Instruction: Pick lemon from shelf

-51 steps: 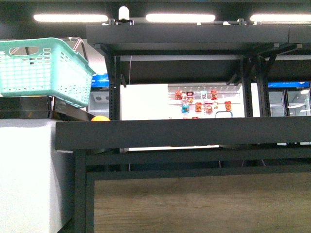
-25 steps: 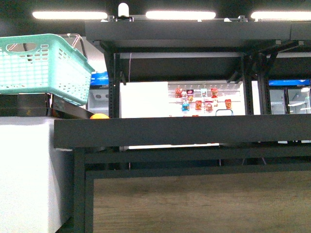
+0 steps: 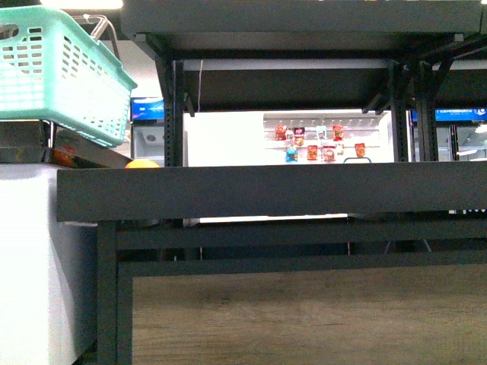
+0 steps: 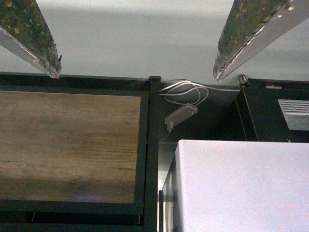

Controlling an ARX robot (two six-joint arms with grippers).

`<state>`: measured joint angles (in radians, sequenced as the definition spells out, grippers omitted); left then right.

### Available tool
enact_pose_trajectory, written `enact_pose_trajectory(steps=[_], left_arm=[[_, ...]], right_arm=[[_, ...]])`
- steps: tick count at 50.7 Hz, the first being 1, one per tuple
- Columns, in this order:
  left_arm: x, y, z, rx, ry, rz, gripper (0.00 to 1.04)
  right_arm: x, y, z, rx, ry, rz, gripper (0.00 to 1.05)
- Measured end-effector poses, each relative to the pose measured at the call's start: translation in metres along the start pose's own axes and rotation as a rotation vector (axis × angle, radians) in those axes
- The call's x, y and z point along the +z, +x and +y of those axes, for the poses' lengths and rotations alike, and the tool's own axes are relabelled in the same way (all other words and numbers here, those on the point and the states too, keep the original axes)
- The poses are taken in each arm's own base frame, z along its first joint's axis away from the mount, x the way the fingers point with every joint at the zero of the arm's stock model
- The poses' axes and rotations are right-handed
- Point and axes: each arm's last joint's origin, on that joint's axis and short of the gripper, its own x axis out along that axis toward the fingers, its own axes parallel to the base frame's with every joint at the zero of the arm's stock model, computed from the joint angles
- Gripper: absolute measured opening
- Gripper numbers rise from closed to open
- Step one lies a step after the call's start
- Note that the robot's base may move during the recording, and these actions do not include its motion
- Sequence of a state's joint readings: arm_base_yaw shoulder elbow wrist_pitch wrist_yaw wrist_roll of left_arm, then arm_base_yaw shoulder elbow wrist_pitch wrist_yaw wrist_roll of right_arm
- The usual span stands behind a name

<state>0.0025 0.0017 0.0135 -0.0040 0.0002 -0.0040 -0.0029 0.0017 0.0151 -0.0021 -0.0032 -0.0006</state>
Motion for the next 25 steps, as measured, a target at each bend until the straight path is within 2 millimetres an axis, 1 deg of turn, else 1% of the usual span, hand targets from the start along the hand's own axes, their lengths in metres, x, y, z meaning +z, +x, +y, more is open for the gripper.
enact_pose_trajectory(steps=[25], left_arm=[[0.0,0.0,0.0,0.0,0.0,0.0,0.97]], right_arm=[[0.0,0.0,0.0,0.0,0.0,0.0,0.97]])
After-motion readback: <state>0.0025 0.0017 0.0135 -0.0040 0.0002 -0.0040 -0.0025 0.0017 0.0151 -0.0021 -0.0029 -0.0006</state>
